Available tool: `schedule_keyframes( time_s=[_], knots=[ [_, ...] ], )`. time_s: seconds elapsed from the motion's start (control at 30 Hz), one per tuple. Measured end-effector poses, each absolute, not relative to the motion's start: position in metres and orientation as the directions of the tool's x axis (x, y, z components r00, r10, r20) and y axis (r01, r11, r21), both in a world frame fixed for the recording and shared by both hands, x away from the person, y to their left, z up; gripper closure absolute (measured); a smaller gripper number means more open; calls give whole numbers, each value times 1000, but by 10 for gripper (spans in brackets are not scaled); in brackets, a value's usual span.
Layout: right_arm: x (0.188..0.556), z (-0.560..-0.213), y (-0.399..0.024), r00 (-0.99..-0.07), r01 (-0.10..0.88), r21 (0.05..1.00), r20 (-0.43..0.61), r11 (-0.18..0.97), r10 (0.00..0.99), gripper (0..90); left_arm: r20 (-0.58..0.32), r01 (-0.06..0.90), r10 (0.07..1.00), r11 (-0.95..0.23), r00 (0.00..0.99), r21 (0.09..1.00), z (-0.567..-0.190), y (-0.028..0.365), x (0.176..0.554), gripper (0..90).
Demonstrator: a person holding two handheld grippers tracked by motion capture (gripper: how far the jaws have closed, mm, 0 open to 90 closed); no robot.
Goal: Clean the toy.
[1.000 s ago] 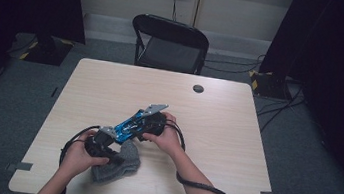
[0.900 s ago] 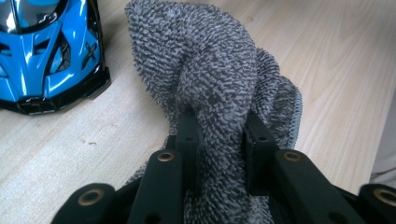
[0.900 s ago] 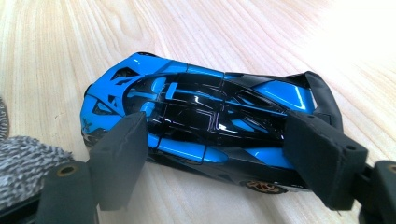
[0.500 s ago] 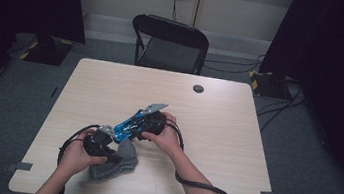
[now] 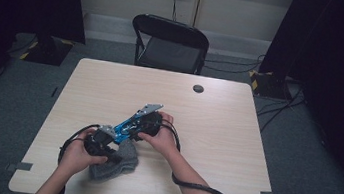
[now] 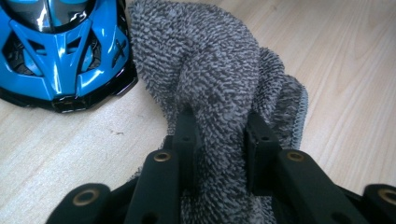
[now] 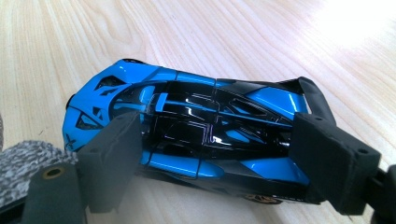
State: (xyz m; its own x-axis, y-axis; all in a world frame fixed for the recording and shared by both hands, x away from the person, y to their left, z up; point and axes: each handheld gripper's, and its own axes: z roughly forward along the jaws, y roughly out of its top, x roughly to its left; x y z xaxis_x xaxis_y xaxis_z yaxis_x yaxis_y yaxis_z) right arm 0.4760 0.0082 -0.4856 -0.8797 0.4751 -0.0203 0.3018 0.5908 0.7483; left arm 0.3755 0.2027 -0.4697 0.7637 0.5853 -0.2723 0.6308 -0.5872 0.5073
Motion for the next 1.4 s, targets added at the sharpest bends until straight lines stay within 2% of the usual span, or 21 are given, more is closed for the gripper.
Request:
schedule_keyframes(
  time_s=[0.27,0.43,0.67,0.87,1.1,1.4],
  knots=[
    [476,-485,8,-876,307,745,-21,592,481,184,-283,657,610,-568,740,496,-470,208,379,684],
    [476,-483,13,-861,342,731,-9,591,509,142,-278,648,603,-575,748,499,-471,208,379,685],
    [477,-484,11,-865,333,731,-14,595,501,144,-289,666,615,-565,733,488,-471,211,381,686],
    [477,-485,11,-866,333,736,-9,590,500,147,-291,720,682,-508,672,473,-471,223,389,690],
    [477,-485,10,-868,328,737,-12,592,496,147,-237,761,773,-431,589,484,-470,247,399,709],
    [478,-485,10,-869,325,740,-13,590,495,148,-180,778,844,-355,505,519,-470,260,405,723]
  ],
)
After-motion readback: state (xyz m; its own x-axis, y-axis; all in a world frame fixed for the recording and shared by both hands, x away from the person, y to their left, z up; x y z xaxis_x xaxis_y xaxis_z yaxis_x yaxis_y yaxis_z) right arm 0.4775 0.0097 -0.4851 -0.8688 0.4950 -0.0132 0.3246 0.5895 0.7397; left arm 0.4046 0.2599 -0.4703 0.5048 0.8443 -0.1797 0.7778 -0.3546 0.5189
